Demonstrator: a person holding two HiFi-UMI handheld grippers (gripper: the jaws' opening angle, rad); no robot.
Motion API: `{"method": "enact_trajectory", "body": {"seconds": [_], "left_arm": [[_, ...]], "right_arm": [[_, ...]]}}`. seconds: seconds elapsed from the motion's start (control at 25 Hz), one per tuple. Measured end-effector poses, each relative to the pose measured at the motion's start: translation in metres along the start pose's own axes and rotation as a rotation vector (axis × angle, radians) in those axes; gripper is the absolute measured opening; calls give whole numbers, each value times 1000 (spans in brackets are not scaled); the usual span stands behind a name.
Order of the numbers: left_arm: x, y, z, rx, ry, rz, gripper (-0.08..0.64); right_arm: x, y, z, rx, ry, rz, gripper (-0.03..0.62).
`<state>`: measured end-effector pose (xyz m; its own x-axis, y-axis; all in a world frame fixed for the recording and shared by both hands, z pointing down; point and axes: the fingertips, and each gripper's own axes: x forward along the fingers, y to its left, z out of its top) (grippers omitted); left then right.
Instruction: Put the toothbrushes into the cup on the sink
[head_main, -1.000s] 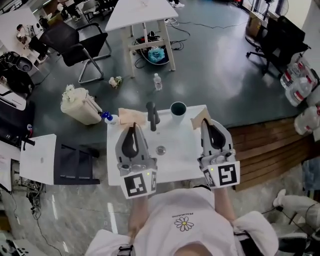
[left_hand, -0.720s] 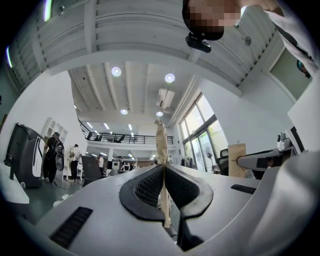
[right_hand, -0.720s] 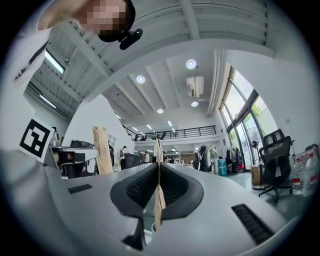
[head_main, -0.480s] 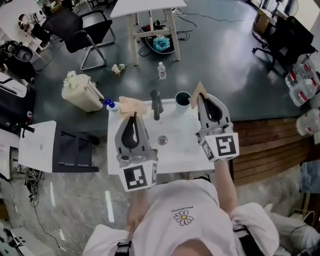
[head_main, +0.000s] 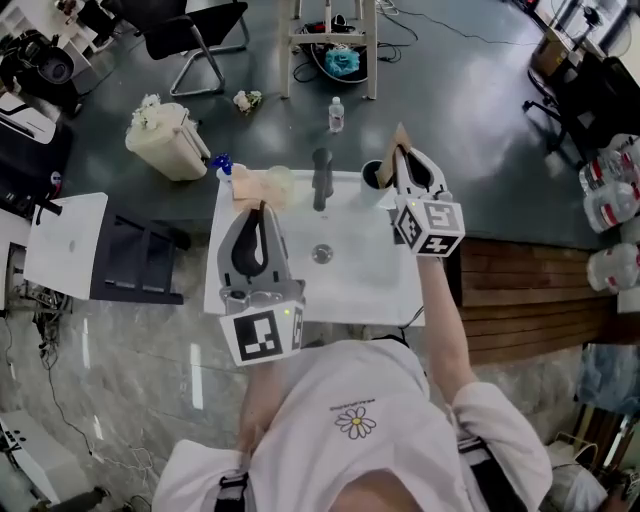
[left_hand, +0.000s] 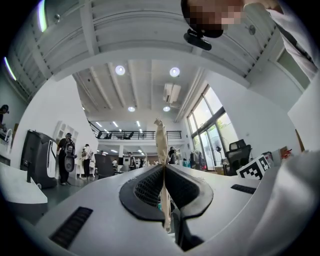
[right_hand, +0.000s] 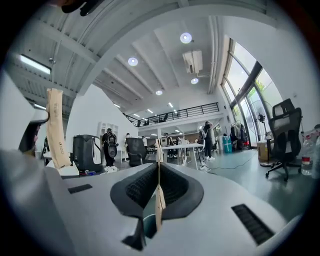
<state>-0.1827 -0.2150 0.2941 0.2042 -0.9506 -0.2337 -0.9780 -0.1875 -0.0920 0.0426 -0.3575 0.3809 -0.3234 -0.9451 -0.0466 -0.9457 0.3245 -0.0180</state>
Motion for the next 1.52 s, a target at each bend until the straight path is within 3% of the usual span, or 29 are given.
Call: {"method": "enact_trajectory", "body": {"seconds": [0.44,0.8,0.96,1.2,1.52], "left_arm": [[-3,8,-3,21,19,46,26],[-1,14,-6,19,8,65,26],[0,13,-6,17,10,55,26],[-1,7,-3,22,17,44,26],[-1,9,3,-18,7,53,26]], "right_arm": [[2,-9,-57,36,110,-21,17],[-1,-13,-61,45,109,-19,17],[0,-10,-35,20,53,-20,17],[-14,-4,45,-5,-138,-11,17],[-59,44,121,-164,-326,24,16]]}}
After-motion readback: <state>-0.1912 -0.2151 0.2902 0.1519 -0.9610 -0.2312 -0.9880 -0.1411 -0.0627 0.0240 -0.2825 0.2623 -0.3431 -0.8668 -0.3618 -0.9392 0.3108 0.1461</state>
